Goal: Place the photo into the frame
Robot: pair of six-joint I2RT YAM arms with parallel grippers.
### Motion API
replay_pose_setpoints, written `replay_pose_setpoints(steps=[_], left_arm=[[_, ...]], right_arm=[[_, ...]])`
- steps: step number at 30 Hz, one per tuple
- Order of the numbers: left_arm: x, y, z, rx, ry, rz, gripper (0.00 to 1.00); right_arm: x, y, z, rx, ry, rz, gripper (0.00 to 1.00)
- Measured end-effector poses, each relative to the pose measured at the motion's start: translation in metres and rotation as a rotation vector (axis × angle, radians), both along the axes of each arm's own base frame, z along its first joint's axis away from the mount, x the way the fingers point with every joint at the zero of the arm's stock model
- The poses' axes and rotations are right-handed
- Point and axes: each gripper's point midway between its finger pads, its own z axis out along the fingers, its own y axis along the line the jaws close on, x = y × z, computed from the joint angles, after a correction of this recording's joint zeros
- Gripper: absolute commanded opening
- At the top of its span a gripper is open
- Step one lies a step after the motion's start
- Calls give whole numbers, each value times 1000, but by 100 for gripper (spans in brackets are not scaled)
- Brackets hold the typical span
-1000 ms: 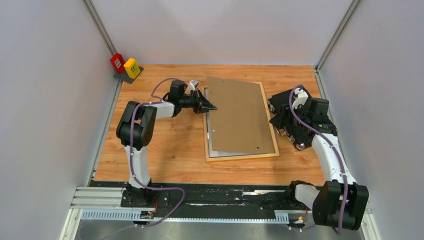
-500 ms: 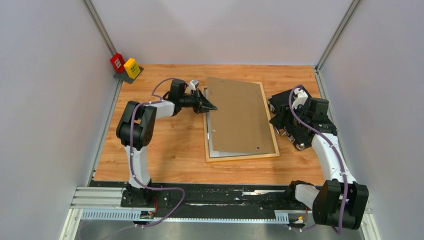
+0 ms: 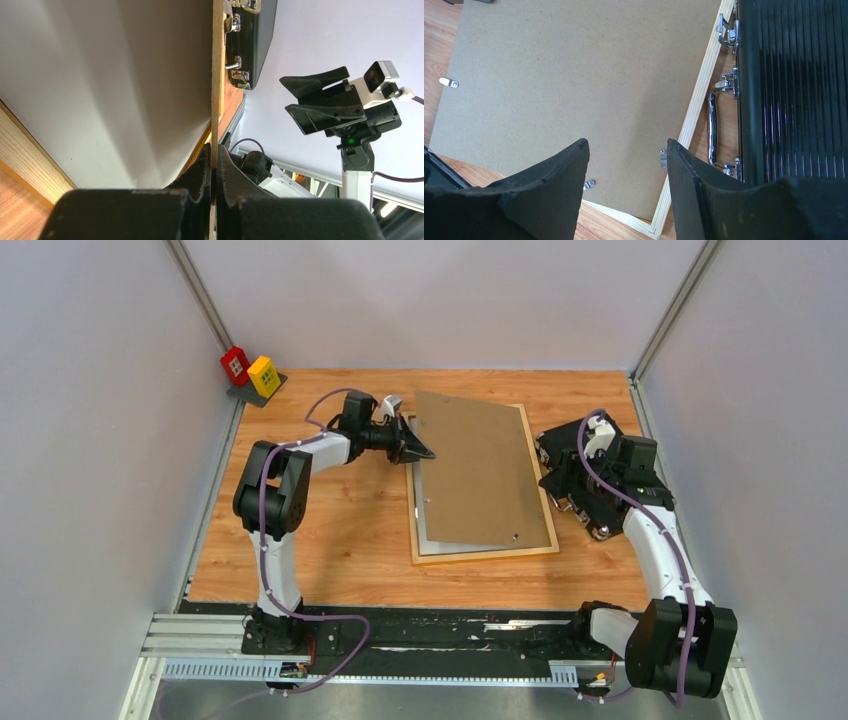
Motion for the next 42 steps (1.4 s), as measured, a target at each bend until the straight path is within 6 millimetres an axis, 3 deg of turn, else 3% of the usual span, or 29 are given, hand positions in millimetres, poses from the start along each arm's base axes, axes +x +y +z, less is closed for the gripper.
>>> replay_pose_setpoints(steps=[37, 42], left_arm=[[-11, 4, -5, 128, -18, -95, 0], [-11, 5, -8, 150, -20, -98, 7]], right_arm=[[0, -2, 0, -7, -4, 1, 57], [0, -2, -1, -7, -1, 1, 57]])
